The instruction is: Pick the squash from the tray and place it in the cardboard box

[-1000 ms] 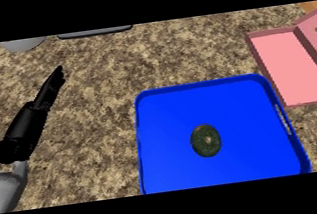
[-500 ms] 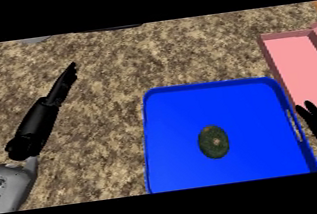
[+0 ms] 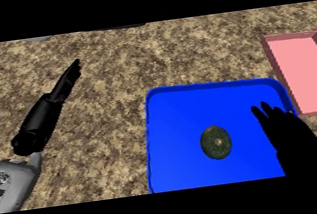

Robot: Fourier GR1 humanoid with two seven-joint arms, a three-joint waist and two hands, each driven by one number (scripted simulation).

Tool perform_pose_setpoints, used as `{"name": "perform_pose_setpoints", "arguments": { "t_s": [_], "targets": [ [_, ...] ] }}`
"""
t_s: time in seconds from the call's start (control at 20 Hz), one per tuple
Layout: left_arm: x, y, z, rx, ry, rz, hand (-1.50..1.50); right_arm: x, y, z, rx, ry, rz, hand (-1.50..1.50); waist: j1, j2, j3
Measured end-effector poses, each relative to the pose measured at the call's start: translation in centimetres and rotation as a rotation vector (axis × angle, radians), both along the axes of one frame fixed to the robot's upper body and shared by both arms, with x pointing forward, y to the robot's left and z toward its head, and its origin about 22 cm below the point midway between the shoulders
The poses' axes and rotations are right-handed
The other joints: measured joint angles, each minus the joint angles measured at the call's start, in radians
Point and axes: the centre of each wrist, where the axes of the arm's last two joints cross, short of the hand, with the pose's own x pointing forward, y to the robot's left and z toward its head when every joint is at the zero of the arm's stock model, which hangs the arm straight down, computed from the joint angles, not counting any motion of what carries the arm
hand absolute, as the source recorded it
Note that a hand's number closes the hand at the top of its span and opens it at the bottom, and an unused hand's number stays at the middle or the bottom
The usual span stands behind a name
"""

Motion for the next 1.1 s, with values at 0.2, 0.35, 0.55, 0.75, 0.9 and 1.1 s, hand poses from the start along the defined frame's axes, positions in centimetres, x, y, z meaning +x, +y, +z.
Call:
{"name": "perform_pose_setpoints", "arguments": {
  "t_s": [0.2,0.35,0.55,0.75,0.9,1.1],
  "targets": [
    [0.2,-0.1,0.1,-0.002,0.003,0.011,0.0,0.7,2.7,-1.0,0.021,0.025,0.018,-1.5,-0.012,-0.003,0.001],
    [0.3,-0.1,0.3,-0.003,0.006,0.019,0.0,1.7,4.4,-2.0,0.008,0.033,0.014,-1.5,-0.019,-0.005,0.003],
    [0.0,0.5,-0.1,-0.007,0.013,0.02,0.0,2.8,6.6,-3.1,-0.026,0.026,0.005,-1.5,-0.027,-0.007,0.004],
    [0.0,0.9,-0.4,-0.006,0.015,0.04,0.0,3.8,8.6,-3.3,-0.037,0.015,0.005,-1.5,-0.037,-0.007,0.005],
    [-0.2,1.2,-0.3,-0.004,0.007,0.046,0.0,4.5,9.6,-3.7,-0.053,0.025,0.0,-1.5,-0.04,-0.009,0.005],
    [-0.7,1.5,-0.7,-0.006,0.013,0.047,0.0,5.5,10.4,-4.6,-0.09,0.05,-0.02,-1.5,-0.043,-0.009,0.006]
  ]
}}
